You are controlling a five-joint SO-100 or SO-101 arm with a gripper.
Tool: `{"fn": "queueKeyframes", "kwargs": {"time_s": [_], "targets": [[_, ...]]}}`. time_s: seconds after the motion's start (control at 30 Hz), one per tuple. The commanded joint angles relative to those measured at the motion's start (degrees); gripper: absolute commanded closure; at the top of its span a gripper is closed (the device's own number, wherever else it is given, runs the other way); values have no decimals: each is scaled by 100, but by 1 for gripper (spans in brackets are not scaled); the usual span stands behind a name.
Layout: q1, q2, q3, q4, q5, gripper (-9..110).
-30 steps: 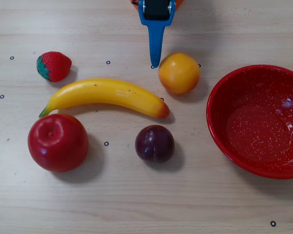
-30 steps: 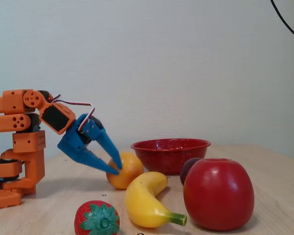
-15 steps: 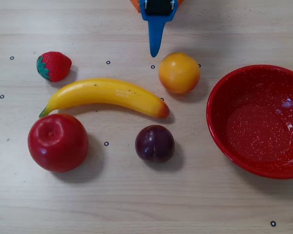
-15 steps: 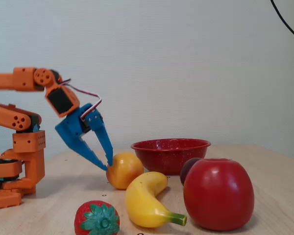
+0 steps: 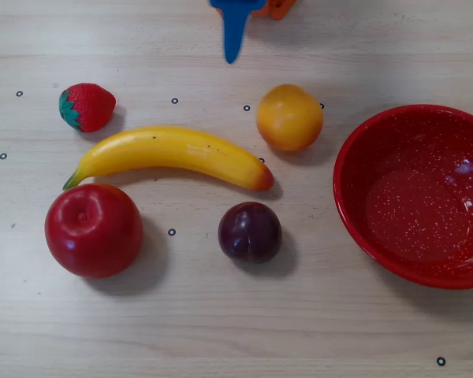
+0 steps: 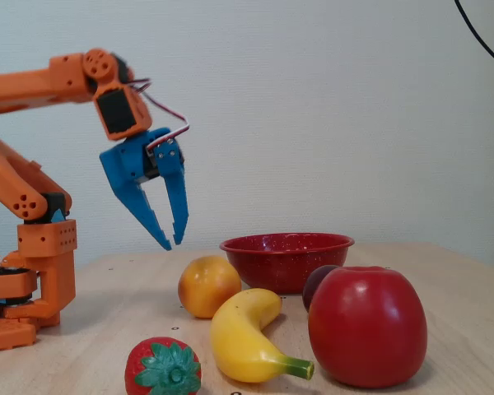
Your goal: Put the banana in the red bowl.
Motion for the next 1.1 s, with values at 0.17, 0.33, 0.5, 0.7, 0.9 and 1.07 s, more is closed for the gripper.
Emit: {"fn": "queueKeyframes", "kwargs": {"time_s": [0.17,0.33,0.5,0.7,0.9,1.07], "targets": [[-492,-923,-1573,677,606,98],[-773,-1890,-2549,1178,703,97],[-993,-2821,-3498,1679,1151,101],[-1257,-3735,-4245,1837,1608,100],[-1477,-4228,-4412,1854,2145,83],[-1556,-4526,-4351,1802,2250,69]]}}
